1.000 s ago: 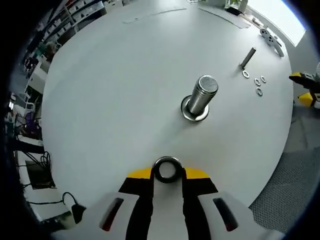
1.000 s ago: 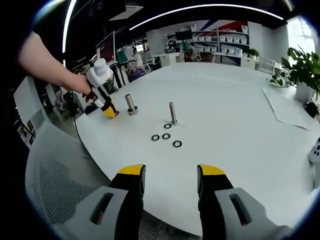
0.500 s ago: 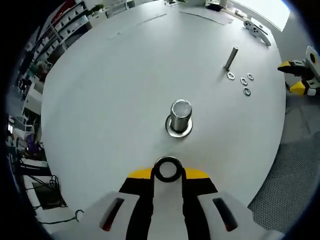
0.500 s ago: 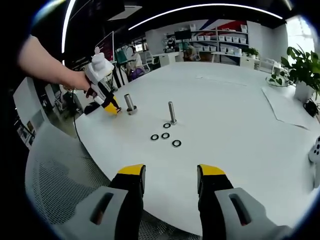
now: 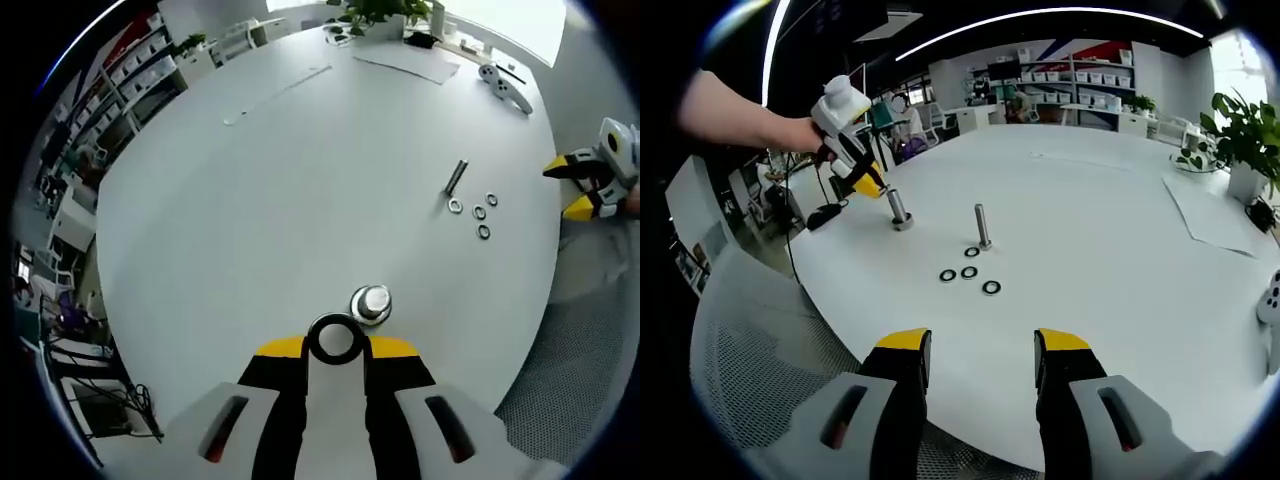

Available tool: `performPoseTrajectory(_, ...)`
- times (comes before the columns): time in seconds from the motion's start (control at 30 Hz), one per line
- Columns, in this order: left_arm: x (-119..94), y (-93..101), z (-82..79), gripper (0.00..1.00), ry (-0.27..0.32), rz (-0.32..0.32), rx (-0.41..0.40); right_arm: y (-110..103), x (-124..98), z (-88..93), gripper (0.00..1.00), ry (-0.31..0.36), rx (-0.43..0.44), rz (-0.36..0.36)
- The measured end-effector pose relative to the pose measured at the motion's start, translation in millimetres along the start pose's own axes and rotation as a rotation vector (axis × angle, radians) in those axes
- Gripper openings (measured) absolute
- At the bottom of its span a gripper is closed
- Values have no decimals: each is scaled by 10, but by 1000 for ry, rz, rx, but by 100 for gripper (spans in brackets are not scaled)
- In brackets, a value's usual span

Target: Place the washer onto the threaded stud by aligning its center hole with the stud, sliding it down to the base, and recovering from edge contact or off-axis alignment until the washer reaches the visible bottom stop.

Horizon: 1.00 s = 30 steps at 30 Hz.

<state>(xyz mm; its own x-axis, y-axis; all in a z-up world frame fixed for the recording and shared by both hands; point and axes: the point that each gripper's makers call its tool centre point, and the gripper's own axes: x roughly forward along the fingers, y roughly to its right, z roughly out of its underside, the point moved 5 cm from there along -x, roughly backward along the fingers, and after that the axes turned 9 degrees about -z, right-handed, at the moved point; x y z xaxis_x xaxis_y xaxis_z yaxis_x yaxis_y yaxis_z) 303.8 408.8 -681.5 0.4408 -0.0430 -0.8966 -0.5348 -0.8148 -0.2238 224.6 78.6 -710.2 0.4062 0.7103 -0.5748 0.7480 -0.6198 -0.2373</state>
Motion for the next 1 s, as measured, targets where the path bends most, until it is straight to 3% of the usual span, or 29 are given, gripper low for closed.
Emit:
performPoseTrajectory(0.4,-50,68,-148,18,-6,51,28,0,-5,-4,44,5,0,-2)
performPoseTrajectory(1.0,61,242,-258,18,-43,91,106,-8,1,-5,44,6,-2,-9)
